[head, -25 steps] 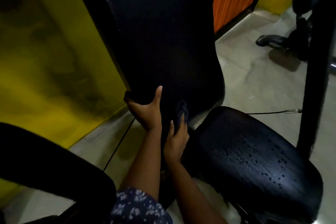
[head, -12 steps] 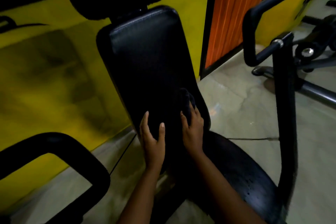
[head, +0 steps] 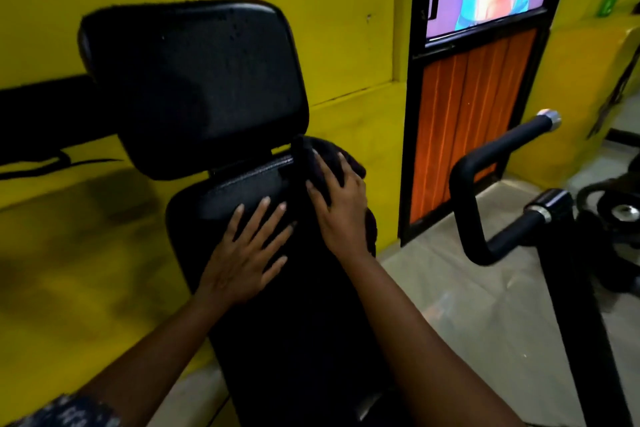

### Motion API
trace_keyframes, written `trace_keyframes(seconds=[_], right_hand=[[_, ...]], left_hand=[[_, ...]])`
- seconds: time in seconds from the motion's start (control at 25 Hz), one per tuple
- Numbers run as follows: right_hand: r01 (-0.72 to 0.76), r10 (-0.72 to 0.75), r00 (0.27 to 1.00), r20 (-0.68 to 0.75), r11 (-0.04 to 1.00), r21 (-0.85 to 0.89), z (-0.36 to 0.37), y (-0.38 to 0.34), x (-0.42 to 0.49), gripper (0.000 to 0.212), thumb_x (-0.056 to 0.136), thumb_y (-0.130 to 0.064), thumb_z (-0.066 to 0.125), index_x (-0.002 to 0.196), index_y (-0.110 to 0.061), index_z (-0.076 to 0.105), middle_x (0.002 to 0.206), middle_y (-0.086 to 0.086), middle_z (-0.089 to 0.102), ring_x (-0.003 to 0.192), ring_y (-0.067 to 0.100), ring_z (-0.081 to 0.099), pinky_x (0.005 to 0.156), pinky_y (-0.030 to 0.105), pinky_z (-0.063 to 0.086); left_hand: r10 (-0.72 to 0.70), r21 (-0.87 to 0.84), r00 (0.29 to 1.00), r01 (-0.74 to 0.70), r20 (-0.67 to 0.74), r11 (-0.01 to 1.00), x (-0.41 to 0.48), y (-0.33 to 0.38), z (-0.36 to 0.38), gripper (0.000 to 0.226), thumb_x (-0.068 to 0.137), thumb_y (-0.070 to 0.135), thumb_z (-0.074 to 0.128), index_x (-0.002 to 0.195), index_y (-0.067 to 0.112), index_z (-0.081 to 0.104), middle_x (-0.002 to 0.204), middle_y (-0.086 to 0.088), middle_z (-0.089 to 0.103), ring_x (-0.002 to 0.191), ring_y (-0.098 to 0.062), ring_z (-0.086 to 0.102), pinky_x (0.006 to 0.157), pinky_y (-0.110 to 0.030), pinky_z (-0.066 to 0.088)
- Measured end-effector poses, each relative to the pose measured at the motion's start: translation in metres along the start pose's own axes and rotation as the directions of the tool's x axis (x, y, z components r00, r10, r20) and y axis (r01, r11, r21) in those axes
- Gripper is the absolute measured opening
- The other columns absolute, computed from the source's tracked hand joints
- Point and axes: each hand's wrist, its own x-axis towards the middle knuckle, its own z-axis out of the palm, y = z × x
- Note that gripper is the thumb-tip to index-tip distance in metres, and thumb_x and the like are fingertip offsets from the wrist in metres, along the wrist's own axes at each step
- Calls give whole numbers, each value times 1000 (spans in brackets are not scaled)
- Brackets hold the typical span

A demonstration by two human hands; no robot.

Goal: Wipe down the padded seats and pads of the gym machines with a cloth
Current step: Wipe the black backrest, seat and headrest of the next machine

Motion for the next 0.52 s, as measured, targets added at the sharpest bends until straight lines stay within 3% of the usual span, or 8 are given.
trace_keyframes(seconds=[0.12,0.24,0.32,0.52], right_hand=[[30,-31,1000,-2,991,-134,31,1,27,55,87,-57,38,140,-43,33,151,5,29,135,28,28,102,49,28],[-94,106,990,-91,988,123,32,29,32,56,86,-58,39,137,-36,40,133,3,52,121,25,48,94,39,39],[-189,205,978,-35,948,258,28,33,40,52,89,-56,40,134,-30,45,125,3,61,115,26,54,89,36,42],[-173,206,974,-99,947,271,34,37,32,54,88,-57,31,133,-31,48,120,1,64,110,24,57,82,33,44]], left_hand=[[49,181,998,-43,-27,982,-4,5,11,56,95,45,29,140,13,39,153,-9,29,143,-31,19,113,-56,13],[50,258,998,-39,-37,965,-2,5,11,61,95,46,28,147,15,29,155,-8,24,143,-30,20,113,-56,14],[42,263,999,-32,-32,964,-1,3,8,61,95,46,28,148,16,27,156,-8,22,143,-30,19,113,-55,15],[-87,103,990,98,-111,990,2,15,3,58,93,41,35,145,17,33,154,-7,26,143,-28,20,116,-50,9]])
